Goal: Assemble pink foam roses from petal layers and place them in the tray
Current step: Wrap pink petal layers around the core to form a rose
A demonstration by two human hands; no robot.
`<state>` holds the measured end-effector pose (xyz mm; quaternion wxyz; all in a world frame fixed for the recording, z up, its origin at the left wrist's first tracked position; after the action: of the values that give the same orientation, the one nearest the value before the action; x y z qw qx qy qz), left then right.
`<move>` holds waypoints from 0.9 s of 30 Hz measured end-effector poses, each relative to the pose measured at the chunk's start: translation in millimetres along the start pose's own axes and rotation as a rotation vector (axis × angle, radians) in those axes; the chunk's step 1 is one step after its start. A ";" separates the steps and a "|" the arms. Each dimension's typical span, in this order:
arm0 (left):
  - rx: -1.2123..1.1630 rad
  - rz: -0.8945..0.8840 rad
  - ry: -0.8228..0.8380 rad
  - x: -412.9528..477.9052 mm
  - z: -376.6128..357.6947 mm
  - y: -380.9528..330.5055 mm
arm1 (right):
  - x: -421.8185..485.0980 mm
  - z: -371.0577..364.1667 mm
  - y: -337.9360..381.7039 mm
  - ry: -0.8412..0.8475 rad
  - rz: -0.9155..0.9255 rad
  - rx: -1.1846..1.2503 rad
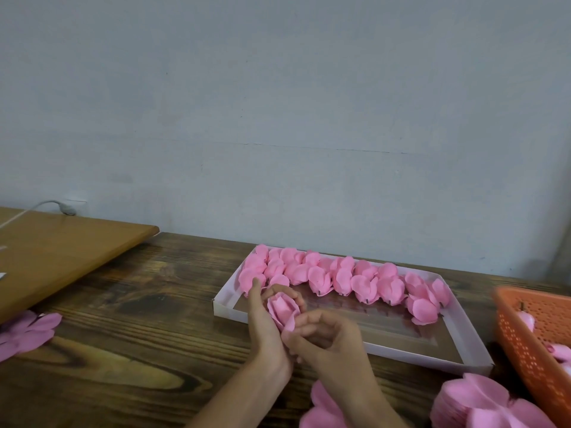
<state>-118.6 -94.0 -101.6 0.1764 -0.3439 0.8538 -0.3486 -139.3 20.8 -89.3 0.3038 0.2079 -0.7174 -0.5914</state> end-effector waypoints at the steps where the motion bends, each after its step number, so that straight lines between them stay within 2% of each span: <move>1: 0.003 0.000 0.011 0.0 0.4 0.2 | -0.3 -0.1 0.5 -0.001 -0.002 0.003; 11: 0.047 -0.005 0.070 1.8 -0.6 2.9 | -2.3 -2.2 2.6 -0.030 -0.006 -0.061; 17: 0.096 -0.034 0.039 -0.3 0.0 5.6 | -1.8 -2.3 2.6 -0.066 -0.011 -0.008; 21: 0.103 0.018 0.011 1.3 2.6 3.0 | -1.8 -4.2 0.4 -0.049 -0.003 -0.075; 23: 0.110 0.051 0.062 1.7 2.2 2.6 | -2.1 -4.4 0.5 -0.066 0.017 -0.110; 27: 0.179 0.029 0.284 -0.1 -3.4 -4.3 | -0.5 0.7 5.4 -0.103 0.078 -0.179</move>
<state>-118.4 -94.5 -96.1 0.0889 -0.2616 0.8407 -0.4657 -139.0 22.8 -84.2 0.3068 0.1211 -0.6840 -0.6506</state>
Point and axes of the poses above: each hand's wrist, its own x-axis towards the middle knuckle, its own z-axis out of the back of the hand, y = z × x, the point moved 2 cm from there along x, towards the middle knuckle, and after that the axes turned 2 degrees about x, right-handed, at the moved point
